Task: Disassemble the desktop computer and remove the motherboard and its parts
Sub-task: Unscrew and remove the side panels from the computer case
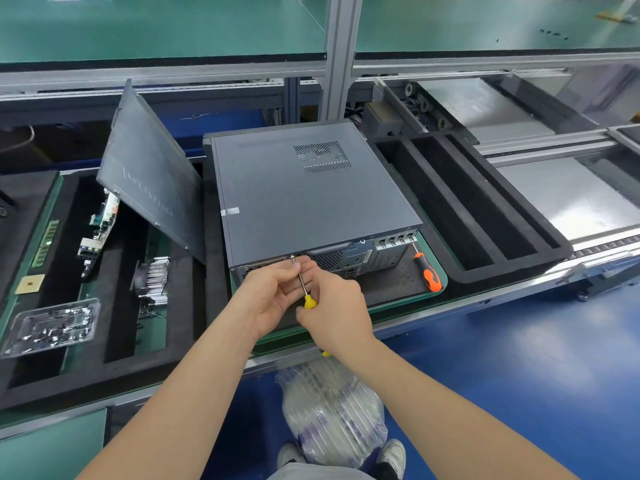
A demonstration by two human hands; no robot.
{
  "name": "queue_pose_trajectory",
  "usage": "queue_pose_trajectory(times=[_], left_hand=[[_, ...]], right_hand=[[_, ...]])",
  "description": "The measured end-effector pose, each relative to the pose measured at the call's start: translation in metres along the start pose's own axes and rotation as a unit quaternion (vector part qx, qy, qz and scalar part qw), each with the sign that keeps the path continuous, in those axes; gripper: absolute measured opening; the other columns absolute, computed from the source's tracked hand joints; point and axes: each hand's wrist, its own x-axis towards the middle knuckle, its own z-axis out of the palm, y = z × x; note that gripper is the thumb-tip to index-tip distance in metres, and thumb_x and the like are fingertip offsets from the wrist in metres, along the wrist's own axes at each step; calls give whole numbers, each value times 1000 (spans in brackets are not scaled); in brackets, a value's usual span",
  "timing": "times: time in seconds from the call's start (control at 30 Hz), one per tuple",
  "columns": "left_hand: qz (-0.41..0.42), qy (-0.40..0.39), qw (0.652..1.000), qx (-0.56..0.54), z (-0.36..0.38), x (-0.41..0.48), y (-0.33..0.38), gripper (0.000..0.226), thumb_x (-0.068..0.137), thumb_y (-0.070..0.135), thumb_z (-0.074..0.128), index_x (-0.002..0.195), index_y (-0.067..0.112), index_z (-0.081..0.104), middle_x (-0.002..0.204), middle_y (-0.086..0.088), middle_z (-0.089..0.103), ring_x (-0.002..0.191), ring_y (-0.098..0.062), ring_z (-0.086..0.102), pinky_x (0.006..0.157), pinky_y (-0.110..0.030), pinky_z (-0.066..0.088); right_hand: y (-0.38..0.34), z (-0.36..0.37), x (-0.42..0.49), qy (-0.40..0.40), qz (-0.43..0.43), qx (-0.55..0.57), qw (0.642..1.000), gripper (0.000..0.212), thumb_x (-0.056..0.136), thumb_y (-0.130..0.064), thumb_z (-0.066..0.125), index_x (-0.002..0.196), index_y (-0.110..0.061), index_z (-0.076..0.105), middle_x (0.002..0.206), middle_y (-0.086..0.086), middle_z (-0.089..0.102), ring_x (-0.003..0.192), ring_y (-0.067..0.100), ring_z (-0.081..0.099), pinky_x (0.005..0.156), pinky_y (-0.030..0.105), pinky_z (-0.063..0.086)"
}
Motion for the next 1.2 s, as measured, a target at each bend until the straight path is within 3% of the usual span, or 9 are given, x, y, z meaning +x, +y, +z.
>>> queue_pose_trajectory(times=[0.1, 0.27, 0.37, 0.4, 0.5, 0.57, 0.67, 0.9, 1.2], left_hand=[[8, 7, 1000, 15, 0, 0, -2, 19, 98, 0, 60, 113, -4, 71, 108, -17, 78, 96, -25, 78, 73, -31, 64], [26, 24, 999, 13, 2, 1, -5, 19, 94, -2, 66, 111, -8, 72, 108, -18, 77, 93, -24, 78, 75, -30, 64], [20, 8, 1000, 5, 3, 1, -4, 23, 96, -1, 63, 117, -11, 68, 101, -17, 76, 89, -25, 76, 75, -33, 63], [15, 3, 1000, 9, 2, 0, -3, 25, 97, 0, 62, 118, -11, 67, 98, -15, 76, 87, -25, 76, 74, -31, 63], [-5, 10, 1000, 10, 2, -2, -1, 20, 99, 3, 61, 116, -3, 70, 106, -15, 78, 93, -22, 78, 68, -27, 62], [-10, 10, 1000, -12, 3, -2, -2, 20, 100, 2, 60, 116, -2, 70, 110, -15, 78, 95, -21, 78, 69, -28, 63], [-18, 5, 999, -31, 3, -2, -2, 19, 100, 3, 59, 116, -3, 69, 108, -16, 78, 96, -22, 78, 73, -30, 64], [-18, 41, 995, -90, -1, 1, -3, 18, 100, 8, 61, 109, -6, 69, 98, -19, 77, 93, -27, 78, 78, -37, 65], [-30, 67, 991, -108, 2, 2, -5, 18, 98, 10, 63, 109, -3, 71, 95, -16, 78, 87, -24, 78, 80, -35, 65]], right_hand=[[1, 5, 1, 28, -31, -57, 998, 39, 85, -25, 72, 115, -39, 52, 91, -5, 68, 87, 26, 65, 69, 33, 49], [7, 8, 5, -7, -15, 54, 998, 21, 82, -37, 73, 93, -30, 57, 79, -11, 65, 82, 17, 65, 68, 31, 52], [14, 7, 8, -75, 58, 219, 971, 30, 84, -46, 76, 86, -18, 67, 72, -9, 62, 70, 12, 57, 69, 35, 51], [15, 4, 7, -128, 106, 325, 931, 37, 89, -48, 72, 88, -12, 67, 71, -3, 58, 67, 14, 54, 69, 39, 51], [20, -3, -1, -318, 221, 572, 723, 44, 103, -49, 49, 105, -7, 62, 76, 7, 57, 62, 20, 56, 59, 33, 50], [24, -4, -6, -347, 228, 609, 675, 41, 106, -41, 43, 112, -6, 63, 81, 9, 65, 65, 20, 63, 57, 30, 54], [22, -2, -7, -306, 218, 618, 691, 30, 106, -29, 49, 106, -4, 66, 81, 9, 70, 64, 16, 66, 54, 27, 55], [21, 2, -6, -224, 144, 548, 793, 22, 95, -19, 73, 102, 2, 69, 83, 17, 69, 67, 22, 70, 59, 30, 59], [19, 4, -4, -191, 148, 514, 823, 32, 84, -22, 86, 94, -5, 61, 78, 12, 71, 65, 23, 71, 57, 30, 59]])
